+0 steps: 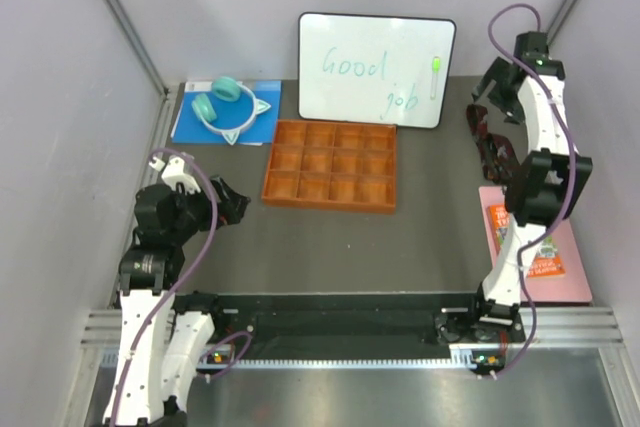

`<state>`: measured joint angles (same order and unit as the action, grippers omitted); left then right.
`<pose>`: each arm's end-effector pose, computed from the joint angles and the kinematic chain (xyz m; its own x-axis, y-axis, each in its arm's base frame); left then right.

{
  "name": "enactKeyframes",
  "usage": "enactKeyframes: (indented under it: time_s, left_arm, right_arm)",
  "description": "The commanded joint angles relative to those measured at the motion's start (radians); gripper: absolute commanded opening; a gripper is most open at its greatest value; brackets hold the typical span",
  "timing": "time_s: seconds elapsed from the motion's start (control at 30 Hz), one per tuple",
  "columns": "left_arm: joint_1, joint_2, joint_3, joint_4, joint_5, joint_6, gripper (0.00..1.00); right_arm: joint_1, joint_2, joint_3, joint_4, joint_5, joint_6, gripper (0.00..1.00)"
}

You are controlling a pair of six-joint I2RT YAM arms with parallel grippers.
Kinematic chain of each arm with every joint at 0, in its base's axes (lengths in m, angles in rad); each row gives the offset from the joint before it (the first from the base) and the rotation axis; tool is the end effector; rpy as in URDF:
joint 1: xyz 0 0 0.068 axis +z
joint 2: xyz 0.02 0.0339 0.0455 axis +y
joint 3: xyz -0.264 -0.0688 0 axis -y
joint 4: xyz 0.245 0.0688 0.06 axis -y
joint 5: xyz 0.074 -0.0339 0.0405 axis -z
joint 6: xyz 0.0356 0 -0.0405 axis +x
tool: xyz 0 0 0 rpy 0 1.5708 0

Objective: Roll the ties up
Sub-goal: Pick up the tie from the corner of the board.

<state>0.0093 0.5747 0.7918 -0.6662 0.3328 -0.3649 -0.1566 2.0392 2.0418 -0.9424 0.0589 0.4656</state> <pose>0.1218 -0.0105 0.3216 -0.5074 -0.3420 -0.7909 0.1118 0.8840 -0.4540 0.4428 -0.0720 0.3213 -0.6274 0.5528 -0.5485 0.5278 0.8197 0.2224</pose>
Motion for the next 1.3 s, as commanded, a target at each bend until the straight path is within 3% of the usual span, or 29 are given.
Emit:
enactKeyframes:
  time_s: [0.0, 0.2, 0.43, 0.63, 0.8, 0.9, 1.2, 1.27]
  left_arm:
    - [-0.002, 0.007, 0.0, 0.033, -0.008, -0.003, 0.99]
    - [-0.003, 0.011, 0.0, 0.036, -0.006, -0.003, 0.99]
    - [-0.002, 0.016, 0.0, 0.039, -0.003, -0.003, 0.99]
    - [-0.002, 0.016, -0.002, 0.039, -0.001, -0.002, 0.99]
    - [0.0, 0.014, -0.002, 0.037, 0.002, -0.002, 0.99]
    - [0.0, 0.014, -0.002, 0.04, 0.0, -0.002, 0.99]
    - [0.0, 0.014, -0.002, 0.042, 0.0, -0.002, 0.99]
    - [0.0, 0.014, -0.003, 0.042, -0.001, -0.002, 0.99]
  right_arm:
    - [0.019, 0.079, 0.095, -0.03, 0.081, -0.007, 0.95]
    - [0.043, 0.199, 0.116, -0.03, 0.142, -0.015, 0.95]
    - [0.048, 0.279, 0.116, 0.014, 0.174, -0.012, 0.87]
    - [0.046, 0.329, 0.123, 0.033, 0.209, -0.013, 0.73]
    - [0.039, 0.357, 0.121, 0.033, 0.259, 0.004, 0.67]
    - [0.032, 0.374, 0.121, 0.034, 0.265, 0.004, 0.57]
    - [0.026, 0.409, 0.118, 0.042, 0.233, -0.031, 0.02]
    - [0.026, 0.404, 0.118, 0.036, 0.213, -0.024, 0.0]
